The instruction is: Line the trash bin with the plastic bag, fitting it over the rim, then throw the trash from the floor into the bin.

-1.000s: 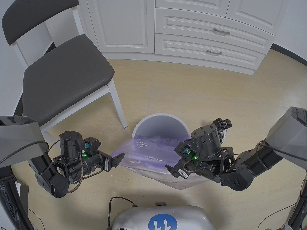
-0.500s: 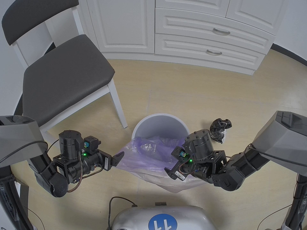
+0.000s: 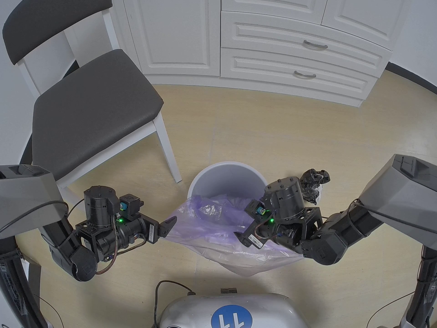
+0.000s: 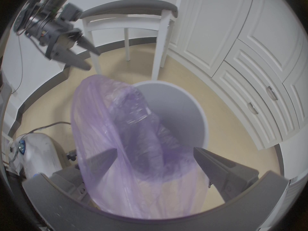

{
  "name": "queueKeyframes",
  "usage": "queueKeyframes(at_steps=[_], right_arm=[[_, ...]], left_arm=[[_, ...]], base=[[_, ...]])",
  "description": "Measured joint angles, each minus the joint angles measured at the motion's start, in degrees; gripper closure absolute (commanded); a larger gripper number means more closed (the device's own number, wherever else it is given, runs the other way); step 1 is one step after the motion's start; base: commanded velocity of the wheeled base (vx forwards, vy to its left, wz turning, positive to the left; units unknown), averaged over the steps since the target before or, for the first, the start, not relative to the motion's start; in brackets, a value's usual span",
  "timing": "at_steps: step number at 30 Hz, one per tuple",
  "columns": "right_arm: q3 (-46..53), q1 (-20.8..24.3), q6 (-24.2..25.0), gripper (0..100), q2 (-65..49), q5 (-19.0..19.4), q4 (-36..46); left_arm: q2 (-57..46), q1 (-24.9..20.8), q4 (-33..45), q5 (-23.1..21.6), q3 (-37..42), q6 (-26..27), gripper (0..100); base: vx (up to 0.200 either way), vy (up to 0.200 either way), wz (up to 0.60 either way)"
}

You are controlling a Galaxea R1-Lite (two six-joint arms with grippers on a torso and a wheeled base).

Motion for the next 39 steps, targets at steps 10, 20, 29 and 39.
queueKeyframes(at_steps=[10, 20, 29, 39], right_arm=[[-7.1, -2.9, 0.0, 0, -0.3, 0.0, 0.2], [-19.2, -4.5, 0.8, 0, 2.8, -3.4, 3.5], [-33.3, -7.3, 1.2, 0, 10.3, -5.9, 4.7], [-52.7, -10.0, 7.4, 0, 20.4, -7.7, 10.7]], left_arm=[[0.1, 0.0, 0.0, 0.0, -0.1, 0.0, 0], [0.1, 0.0, -0.3, 0.1, -0.4, -0.1, 0], [0.1, 0.0, -0.5, 0.4, -1.5, -0.6, 0], [0.3, 0.0, -2.2, 0.5, -2.1, -0.8, 0]], base=[[0.000, 0.000, 0.00], [0.000, 0.000, 0.00], [0.000, 0.000, 0.00], [0.000, 0.000, 0.00]])
